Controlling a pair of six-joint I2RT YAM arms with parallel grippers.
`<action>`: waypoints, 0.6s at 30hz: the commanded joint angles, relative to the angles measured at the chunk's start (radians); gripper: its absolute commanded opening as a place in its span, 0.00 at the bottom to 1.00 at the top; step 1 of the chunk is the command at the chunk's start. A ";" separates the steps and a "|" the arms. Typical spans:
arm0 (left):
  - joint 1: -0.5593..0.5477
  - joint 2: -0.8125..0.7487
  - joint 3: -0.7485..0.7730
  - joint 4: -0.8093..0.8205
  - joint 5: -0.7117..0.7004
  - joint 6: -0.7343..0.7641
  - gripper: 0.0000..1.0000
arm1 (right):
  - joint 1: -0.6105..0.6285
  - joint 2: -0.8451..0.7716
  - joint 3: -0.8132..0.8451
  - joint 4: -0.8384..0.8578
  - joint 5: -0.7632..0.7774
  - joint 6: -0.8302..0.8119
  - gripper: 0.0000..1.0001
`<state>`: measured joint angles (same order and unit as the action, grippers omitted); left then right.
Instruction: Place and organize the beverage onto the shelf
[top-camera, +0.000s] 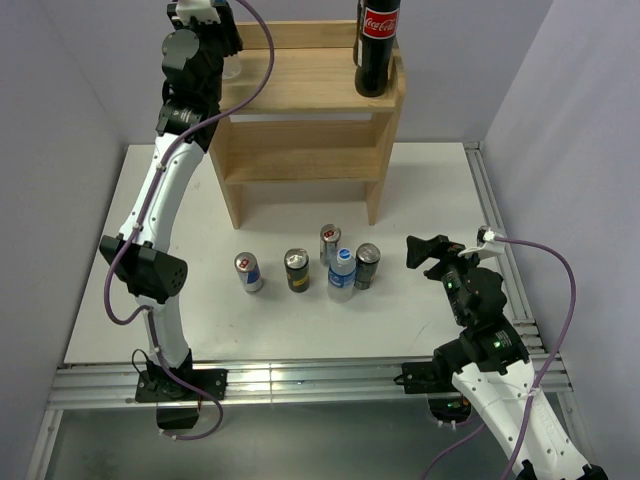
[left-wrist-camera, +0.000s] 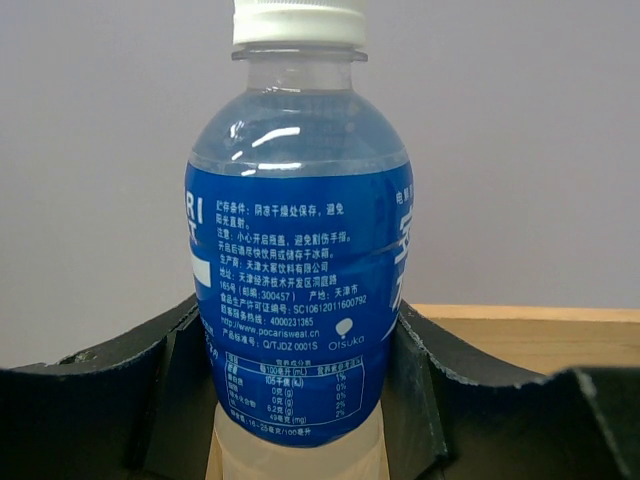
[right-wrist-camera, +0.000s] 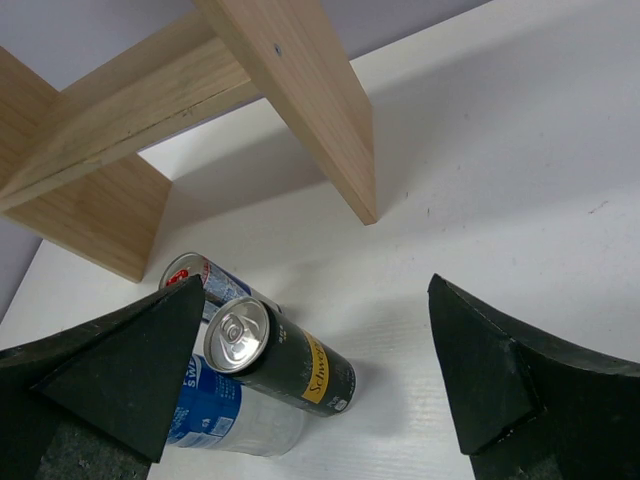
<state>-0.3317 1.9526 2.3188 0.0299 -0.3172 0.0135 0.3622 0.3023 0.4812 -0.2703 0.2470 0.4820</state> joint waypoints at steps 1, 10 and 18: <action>0.017 -0.035 0.041 0.145 0.038 -0.046 0.00 | 0.006 0.003 -0.003 0.013 0.018 -0.008 1.00; 0.020 -0.104 -0.133 0.205 -0.026 0.012 0.34 | 0.006 0.004 -0.003 0.013 0.023 -0.006 1.00; 0.020 -0.169 -0.231 0.220 -0.022 0.011 0.80 | 0.006 0.001 -0.001 0.008 0.028 -0.005 1.00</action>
<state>-0.3176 1.8576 2.1048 0.2024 -0.3214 0.0177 0.3622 0.3058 0.4812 -0.2707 0.2550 0.4820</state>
